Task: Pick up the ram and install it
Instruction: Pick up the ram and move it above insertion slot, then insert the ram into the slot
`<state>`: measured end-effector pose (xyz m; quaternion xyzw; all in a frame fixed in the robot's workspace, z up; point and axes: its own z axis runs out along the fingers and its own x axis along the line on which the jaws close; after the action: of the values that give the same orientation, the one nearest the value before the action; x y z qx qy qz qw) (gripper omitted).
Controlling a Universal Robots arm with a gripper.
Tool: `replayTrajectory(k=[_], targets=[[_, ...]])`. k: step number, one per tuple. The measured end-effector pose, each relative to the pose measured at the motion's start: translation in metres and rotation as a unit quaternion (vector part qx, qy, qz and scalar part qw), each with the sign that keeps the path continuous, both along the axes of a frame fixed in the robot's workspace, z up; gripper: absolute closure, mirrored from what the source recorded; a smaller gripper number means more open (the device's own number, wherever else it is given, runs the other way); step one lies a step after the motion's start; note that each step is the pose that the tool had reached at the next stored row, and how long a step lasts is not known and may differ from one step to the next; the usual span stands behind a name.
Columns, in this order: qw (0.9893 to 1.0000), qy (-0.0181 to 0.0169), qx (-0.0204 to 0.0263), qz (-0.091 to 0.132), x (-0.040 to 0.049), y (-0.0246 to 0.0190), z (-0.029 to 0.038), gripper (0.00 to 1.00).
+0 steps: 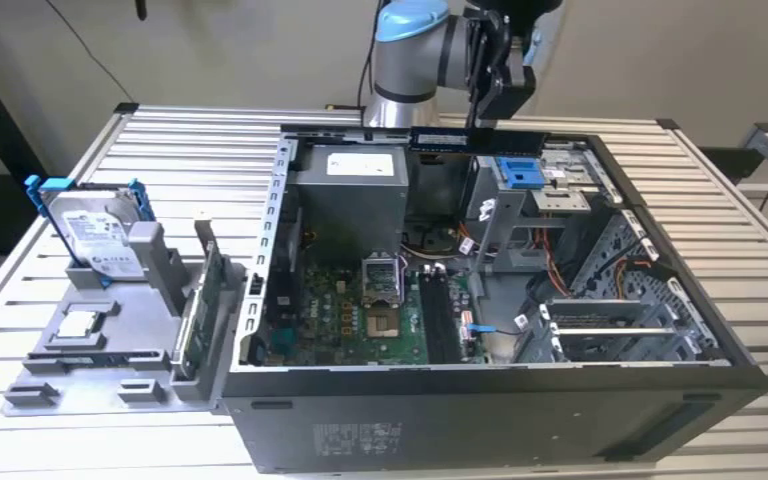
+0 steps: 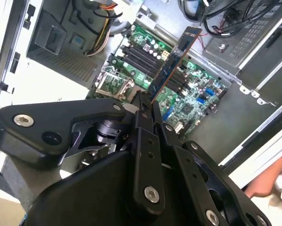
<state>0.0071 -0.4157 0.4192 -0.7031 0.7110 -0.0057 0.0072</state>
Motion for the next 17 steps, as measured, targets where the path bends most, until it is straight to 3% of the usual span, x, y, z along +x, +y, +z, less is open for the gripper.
replayTrajectory(k=[17], targets=[[1.0000,0.0000,0.0000,-0.009,0.0000,0.0000,-0.0002,0.86]])
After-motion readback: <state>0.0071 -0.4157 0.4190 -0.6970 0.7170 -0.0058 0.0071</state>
